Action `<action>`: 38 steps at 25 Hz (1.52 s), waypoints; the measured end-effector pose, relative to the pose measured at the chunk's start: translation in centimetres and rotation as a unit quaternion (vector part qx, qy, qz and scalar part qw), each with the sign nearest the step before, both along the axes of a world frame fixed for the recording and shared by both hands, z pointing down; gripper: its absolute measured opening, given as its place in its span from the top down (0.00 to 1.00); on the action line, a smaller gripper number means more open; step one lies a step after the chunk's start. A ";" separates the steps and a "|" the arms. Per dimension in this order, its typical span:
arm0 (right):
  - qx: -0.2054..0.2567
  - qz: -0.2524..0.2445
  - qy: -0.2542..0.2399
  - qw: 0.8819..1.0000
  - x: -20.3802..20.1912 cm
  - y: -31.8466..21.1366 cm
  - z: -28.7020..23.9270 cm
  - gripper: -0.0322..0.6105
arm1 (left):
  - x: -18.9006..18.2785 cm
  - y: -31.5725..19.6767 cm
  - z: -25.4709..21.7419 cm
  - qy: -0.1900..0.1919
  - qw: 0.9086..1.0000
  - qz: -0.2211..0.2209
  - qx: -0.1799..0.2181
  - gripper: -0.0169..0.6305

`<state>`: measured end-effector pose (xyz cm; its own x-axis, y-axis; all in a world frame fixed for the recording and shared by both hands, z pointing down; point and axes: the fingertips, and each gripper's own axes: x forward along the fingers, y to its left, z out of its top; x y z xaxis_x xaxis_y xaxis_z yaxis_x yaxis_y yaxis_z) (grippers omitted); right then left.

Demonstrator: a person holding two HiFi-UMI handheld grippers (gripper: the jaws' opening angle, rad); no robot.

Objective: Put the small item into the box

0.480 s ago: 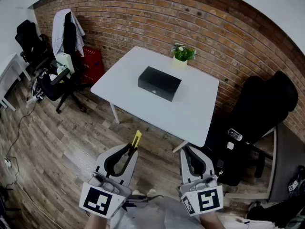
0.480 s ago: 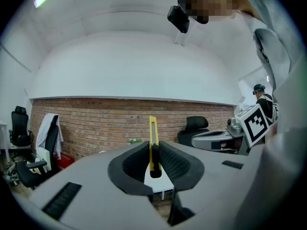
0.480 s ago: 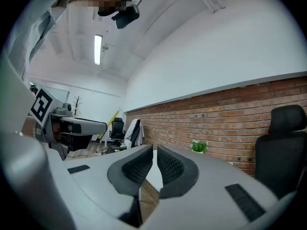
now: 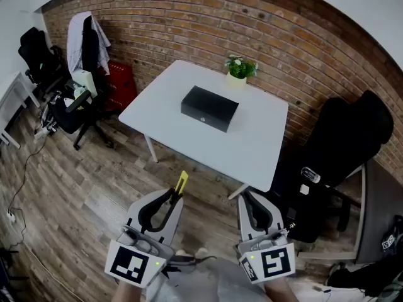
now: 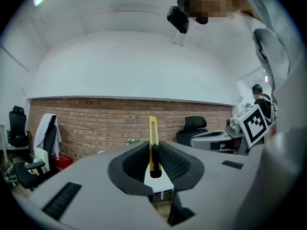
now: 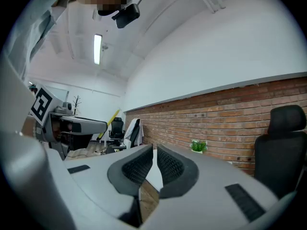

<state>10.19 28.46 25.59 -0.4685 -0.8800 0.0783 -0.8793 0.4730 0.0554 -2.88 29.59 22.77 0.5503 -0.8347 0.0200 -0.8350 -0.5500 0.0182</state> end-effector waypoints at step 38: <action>0.010 0.054 0.013 0.998 -3.1 0.8 1.0 0.86 | -3.4 -0.5 1.1 0.019 0.999 0.036 0.010 0.86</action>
